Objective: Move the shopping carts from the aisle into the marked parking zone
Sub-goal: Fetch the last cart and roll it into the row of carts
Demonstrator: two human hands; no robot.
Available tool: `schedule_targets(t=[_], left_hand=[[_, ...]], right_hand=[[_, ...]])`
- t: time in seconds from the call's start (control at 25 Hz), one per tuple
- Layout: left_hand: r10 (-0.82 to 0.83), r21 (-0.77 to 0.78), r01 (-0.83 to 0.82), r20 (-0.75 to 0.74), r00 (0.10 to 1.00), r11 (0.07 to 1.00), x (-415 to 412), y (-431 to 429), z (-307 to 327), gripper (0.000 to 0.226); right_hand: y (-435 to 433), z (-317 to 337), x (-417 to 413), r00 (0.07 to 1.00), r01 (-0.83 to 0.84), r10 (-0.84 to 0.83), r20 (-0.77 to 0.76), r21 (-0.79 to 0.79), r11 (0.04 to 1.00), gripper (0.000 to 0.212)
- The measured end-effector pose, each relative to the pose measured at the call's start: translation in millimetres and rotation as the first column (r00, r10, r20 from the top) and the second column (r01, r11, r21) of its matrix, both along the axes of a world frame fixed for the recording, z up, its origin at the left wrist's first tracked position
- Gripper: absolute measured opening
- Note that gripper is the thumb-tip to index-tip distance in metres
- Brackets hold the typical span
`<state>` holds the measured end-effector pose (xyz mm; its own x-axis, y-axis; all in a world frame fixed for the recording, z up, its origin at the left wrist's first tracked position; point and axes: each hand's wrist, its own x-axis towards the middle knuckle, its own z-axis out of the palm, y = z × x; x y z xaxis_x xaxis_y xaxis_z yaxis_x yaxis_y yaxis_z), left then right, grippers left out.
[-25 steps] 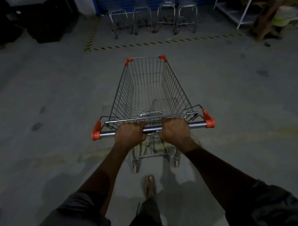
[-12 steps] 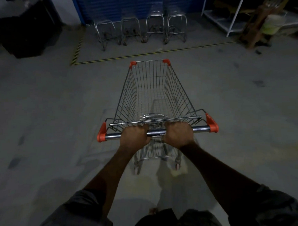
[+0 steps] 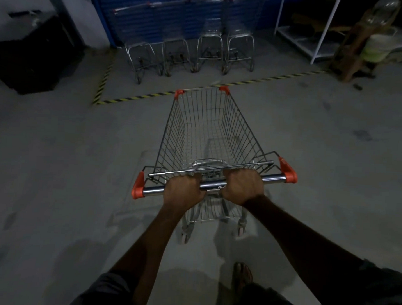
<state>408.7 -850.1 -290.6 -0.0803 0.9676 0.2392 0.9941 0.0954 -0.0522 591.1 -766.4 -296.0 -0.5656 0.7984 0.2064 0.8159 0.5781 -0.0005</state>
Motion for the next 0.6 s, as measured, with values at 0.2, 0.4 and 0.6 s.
schedule_targets(t=[0.2,0.4,0.6], left_hand=[[0.023,-0.014,-0.021,0.138,0.99,1.0,-11,106,5,0.029],[-0.009,-0.049,0.024,0.298,0.955,0.998,-33,202,16,0.032],[0.146,-0.242,-0.086,0.243,0.959,0.966,-61,290,27,0.04]], right_hand=[[114,6,-11,0.997,-0.078,0.078,0.008,-0.024,0.997,0.051],[214,12,-31,0.99,-0.131,0.137,0.046,-0.114,0.985,0.047],[302,16,-63,0.985,-0.157,0.166,0.051,-0.156,0.975,0.05]])
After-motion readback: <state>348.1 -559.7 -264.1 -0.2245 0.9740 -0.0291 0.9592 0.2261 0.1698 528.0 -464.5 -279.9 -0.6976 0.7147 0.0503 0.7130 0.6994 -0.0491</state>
